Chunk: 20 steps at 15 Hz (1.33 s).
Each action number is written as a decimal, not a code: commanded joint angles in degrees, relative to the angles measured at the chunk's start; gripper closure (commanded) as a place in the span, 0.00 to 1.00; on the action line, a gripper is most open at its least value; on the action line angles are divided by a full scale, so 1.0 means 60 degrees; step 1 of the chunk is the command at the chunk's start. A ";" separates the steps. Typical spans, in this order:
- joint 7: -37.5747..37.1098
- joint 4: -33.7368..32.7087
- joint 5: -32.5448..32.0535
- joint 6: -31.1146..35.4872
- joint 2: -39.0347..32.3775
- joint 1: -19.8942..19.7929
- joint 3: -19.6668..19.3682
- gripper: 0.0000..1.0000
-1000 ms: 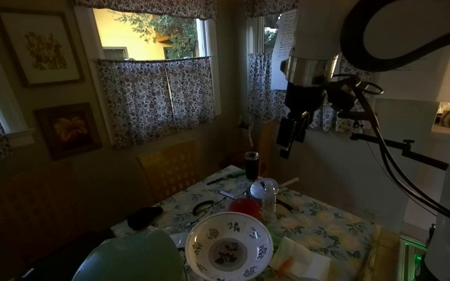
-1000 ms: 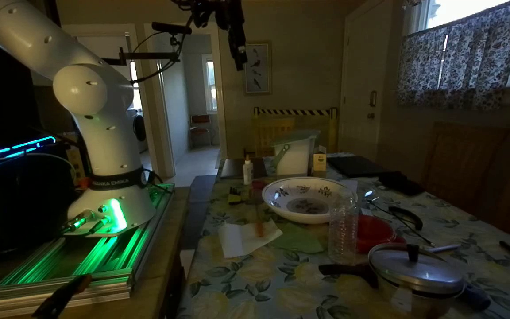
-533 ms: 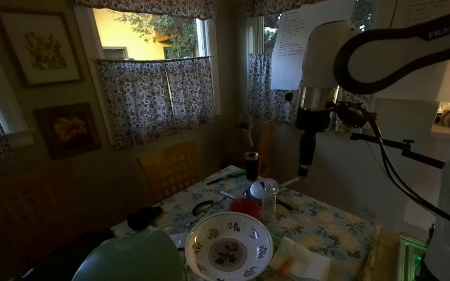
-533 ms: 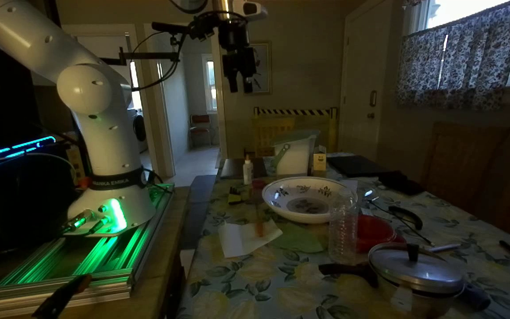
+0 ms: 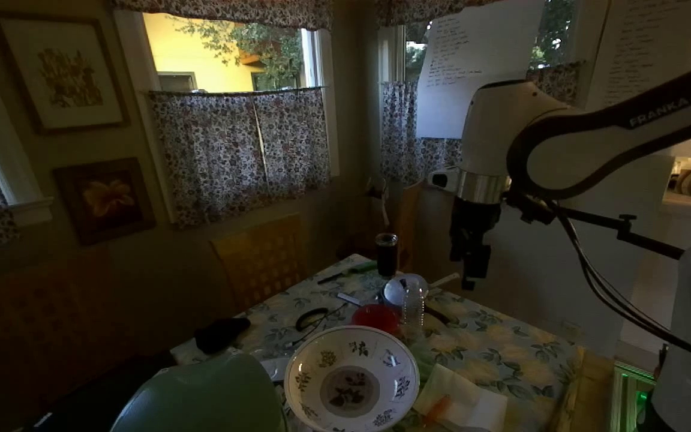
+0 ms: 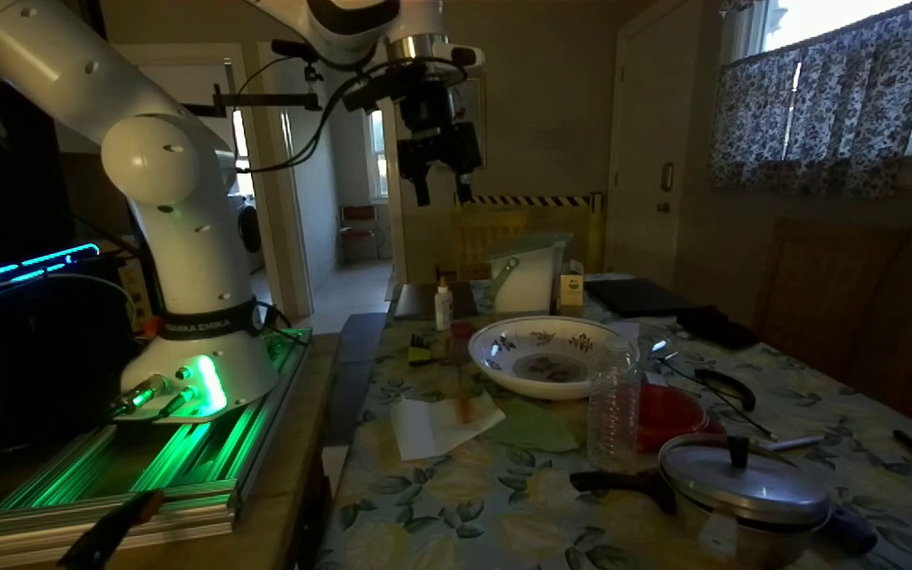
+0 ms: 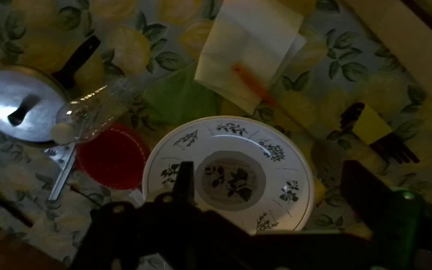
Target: Move the spatula to the right and place it under the napkin.
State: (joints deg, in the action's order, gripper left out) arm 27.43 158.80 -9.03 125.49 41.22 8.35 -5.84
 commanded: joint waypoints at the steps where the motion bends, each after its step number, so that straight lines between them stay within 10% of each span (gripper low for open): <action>1: 0.0027 -0.0011 -0.0709 0.1490 -0.0905 -0.0314 0.0113 0.00; 10: 0.0106 -0.0131 -0.0718 0.1916 -0.1159 -0.0474 0.0110 0.00; 20: 0.5843 -0.0010 0.1265 0.2115 -0.3081 0.0799 -0.1699 0.00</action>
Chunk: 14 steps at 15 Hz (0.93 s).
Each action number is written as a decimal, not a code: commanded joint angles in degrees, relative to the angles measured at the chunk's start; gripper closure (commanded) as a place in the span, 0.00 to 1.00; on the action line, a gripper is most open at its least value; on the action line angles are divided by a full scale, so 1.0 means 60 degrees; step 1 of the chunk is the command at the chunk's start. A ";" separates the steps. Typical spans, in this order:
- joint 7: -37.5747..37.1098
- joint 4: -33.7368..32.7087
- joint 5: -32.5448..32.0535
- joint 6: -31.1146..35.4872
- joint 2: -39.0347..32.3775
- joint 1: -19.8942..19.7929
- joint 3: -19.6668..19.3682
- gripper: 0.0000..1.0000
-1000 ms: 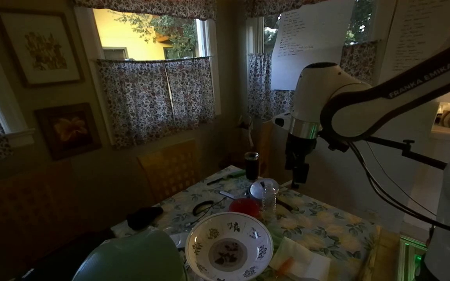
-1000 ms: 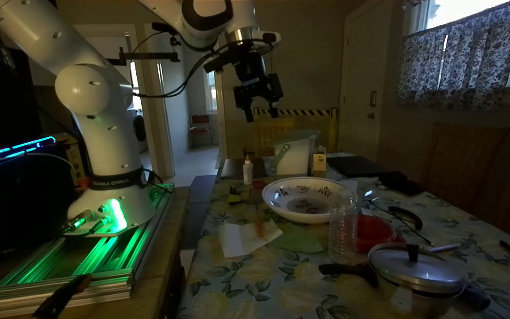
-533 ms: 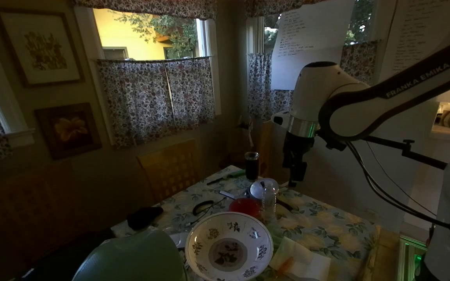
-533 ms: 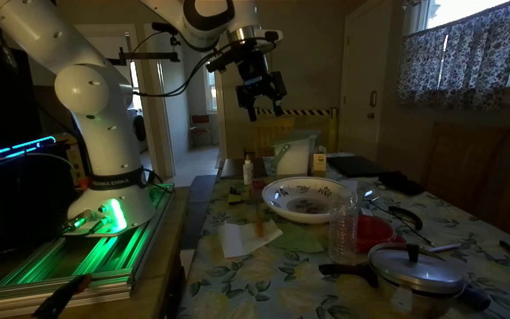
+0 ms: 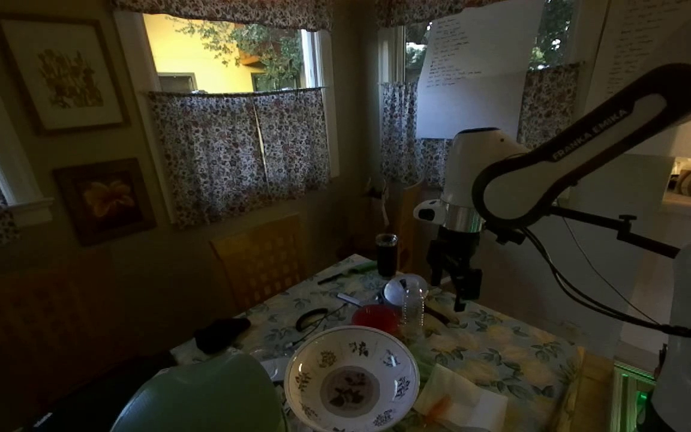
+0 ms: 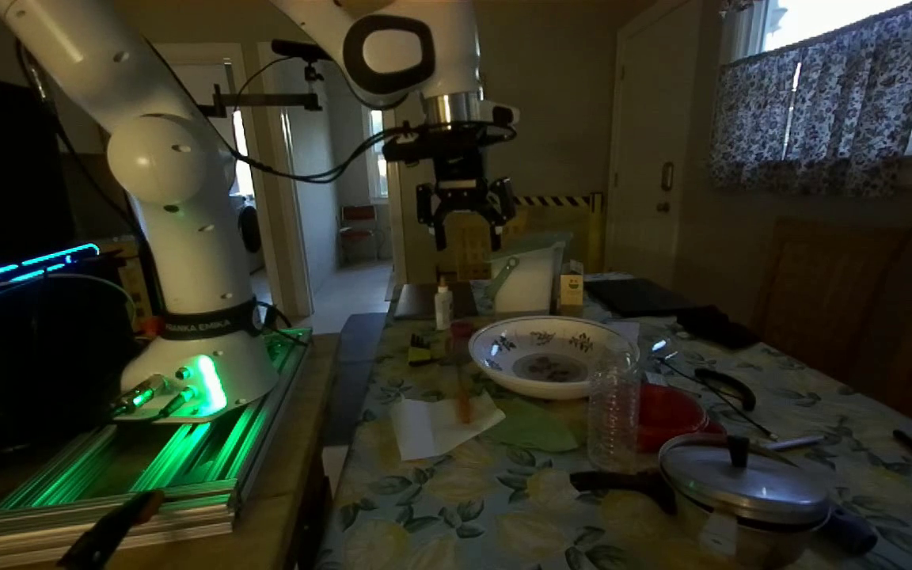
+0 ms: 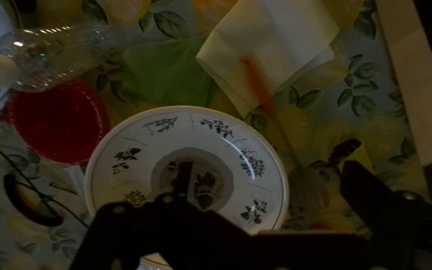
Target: Move the spatula to the right and place it under the napkin.
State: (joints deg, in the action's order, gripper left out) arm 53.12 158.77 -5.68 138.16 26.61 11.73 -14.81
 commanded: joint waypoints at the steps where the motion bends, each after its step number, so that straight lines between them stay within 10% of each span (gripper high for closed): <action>1: 0.2117 -0.0001 0.0958 -0.0034 -0.0818 0.0250 -0.0198 0.00; 9: 0.4219 -0.0003 0.1057 0.1062 -0.2765 -0.0306 0.0726 0.00; 14: 0.3253 0.0001 -0.0129 0.3302 -0.4533 -0.0918 0.1682 0.00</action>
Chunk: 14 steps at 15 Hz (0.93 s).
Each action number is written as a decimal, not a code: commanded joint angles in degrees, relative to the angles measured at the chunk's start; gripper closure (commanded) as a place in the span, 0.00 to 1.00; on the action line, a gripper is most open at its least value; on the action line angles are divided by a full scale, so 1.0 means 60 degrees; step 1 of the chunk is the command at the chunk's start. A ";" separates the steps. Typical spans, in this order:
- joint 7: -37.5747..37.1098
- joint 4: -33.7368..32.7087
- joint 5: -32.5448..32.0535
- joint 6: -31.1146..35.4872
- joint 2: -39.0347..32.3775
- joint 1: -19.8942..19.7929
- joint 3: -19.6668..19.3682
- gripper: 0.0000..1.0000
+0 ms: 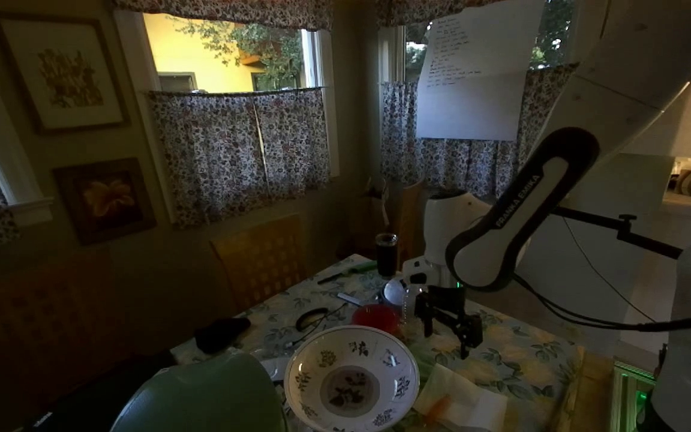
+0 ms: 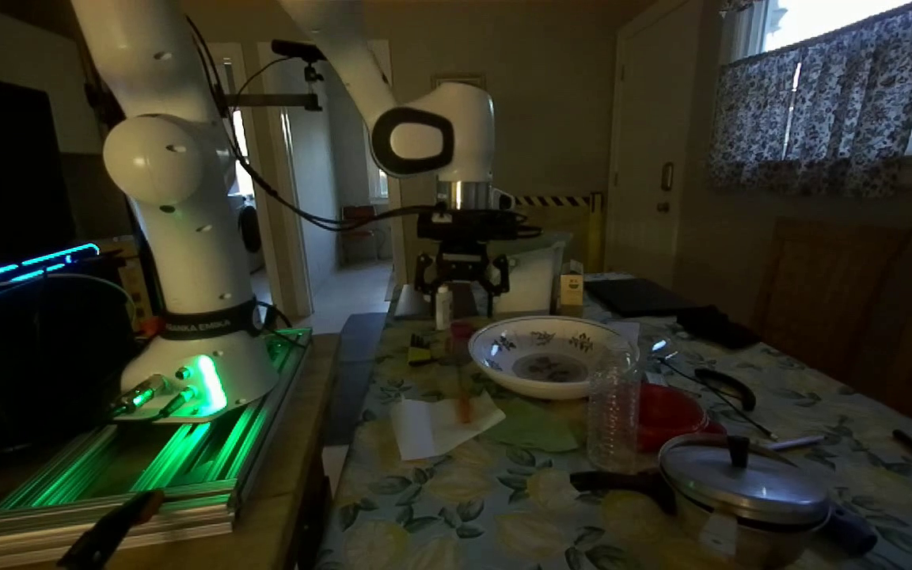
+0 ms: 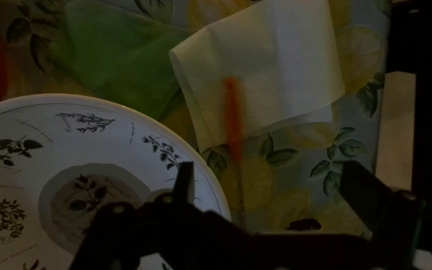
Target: Move the spatula to the right and place it under the napkin.
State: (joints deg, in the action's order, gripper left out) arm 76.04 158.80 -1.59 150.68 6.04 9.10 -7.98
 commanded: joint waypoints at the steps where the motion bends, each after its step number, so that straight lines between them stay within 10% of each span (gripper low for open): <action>1: -0.0844 -0.0005 -0.1195 0.1549 -0.1445 -0.0621 0.0665 0.00; 14: -0.1550 -0.0077 -0.2362 0.1921 -0.2673 -0.1221 0.1088 0.00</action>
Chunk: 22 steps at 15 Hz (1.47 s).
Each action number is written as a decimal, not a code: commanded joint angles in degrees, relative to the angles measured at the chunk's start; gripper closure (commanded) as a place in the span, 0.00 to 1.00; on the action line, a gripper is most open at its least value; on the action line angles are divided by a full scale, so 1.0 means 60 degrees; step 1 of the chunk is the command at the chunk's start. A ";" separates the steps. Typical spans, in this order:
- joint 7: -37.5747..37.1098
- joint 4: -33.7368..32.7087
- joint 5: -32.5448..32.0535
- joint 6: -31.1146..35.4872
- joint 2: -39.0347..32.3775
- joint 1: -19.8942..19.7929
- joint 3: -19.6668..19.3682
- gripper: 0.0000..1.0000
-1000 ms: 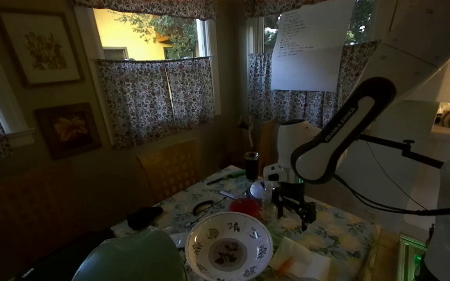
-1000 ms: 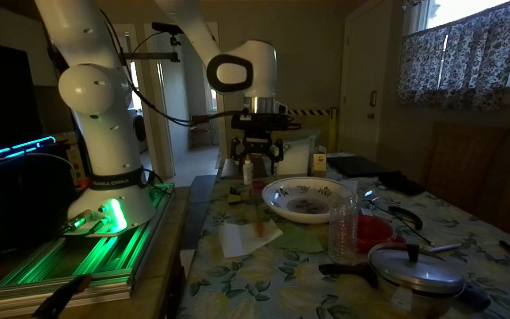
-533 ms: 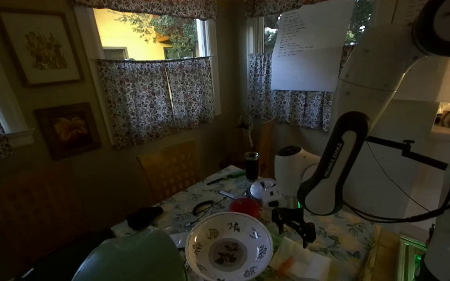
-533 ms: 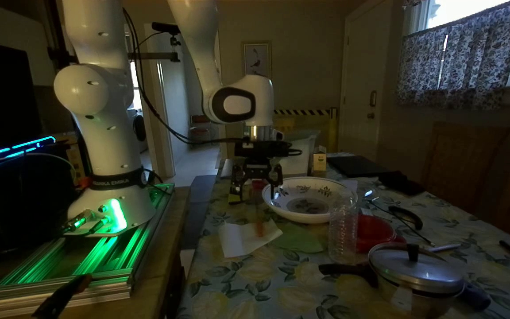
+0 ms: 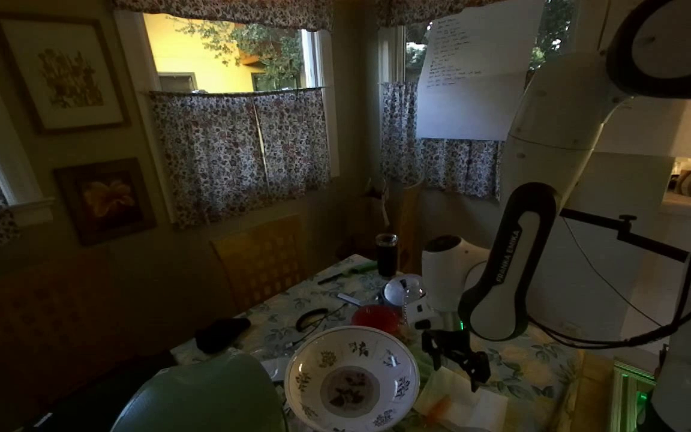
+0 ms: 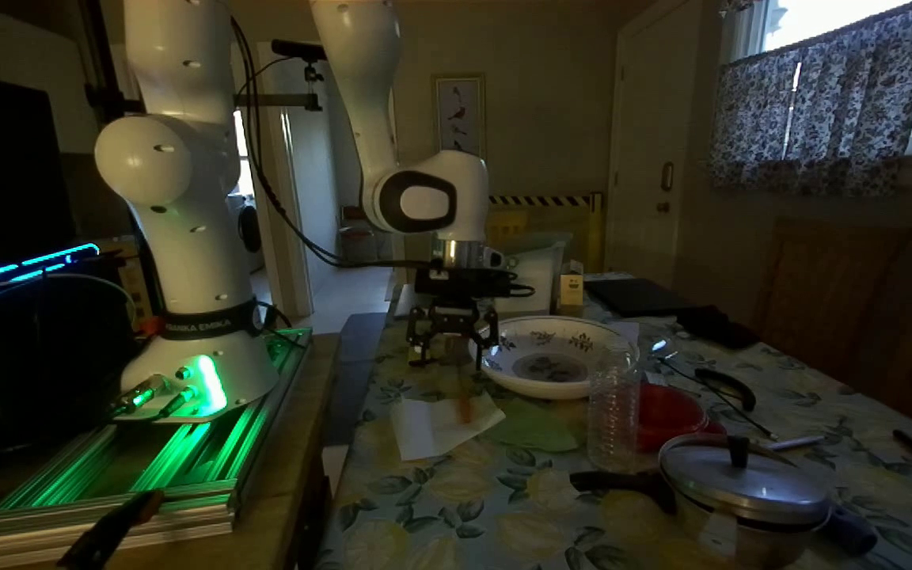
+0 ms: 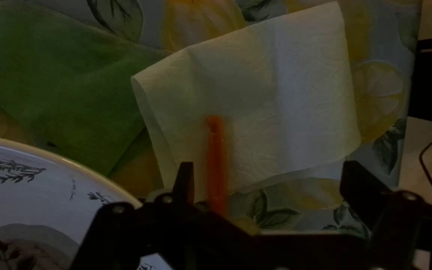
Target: Move the spatula to the right and place it under the napkin.
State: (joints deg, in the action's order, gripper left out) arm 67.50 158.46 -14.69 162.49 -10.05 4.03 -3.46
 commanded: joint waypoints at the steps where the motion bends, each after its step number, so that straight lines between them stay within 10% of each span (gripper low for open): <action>1: -0.0126 -0.0020 -0.0178 -0.0046 0.0009 -0.0377 0.0334 0.00; 16: 0.0594 -0.0017 -0.0636 0.2024 -0.1447 -0.1070 0.0610 0.00; 18: 0.0573 -0.0019 -0.0875 0.2362 -0.1644 -0.1011 0.0478 0.20; 22: 0.0598 -0.0020 -0.1204 0.2856 -0.2024 -0.0988 0.0259 0.28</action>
State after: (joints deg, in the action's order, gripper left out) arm 71.05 158.44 -19.09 176.56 -19.93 -1.81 -0.61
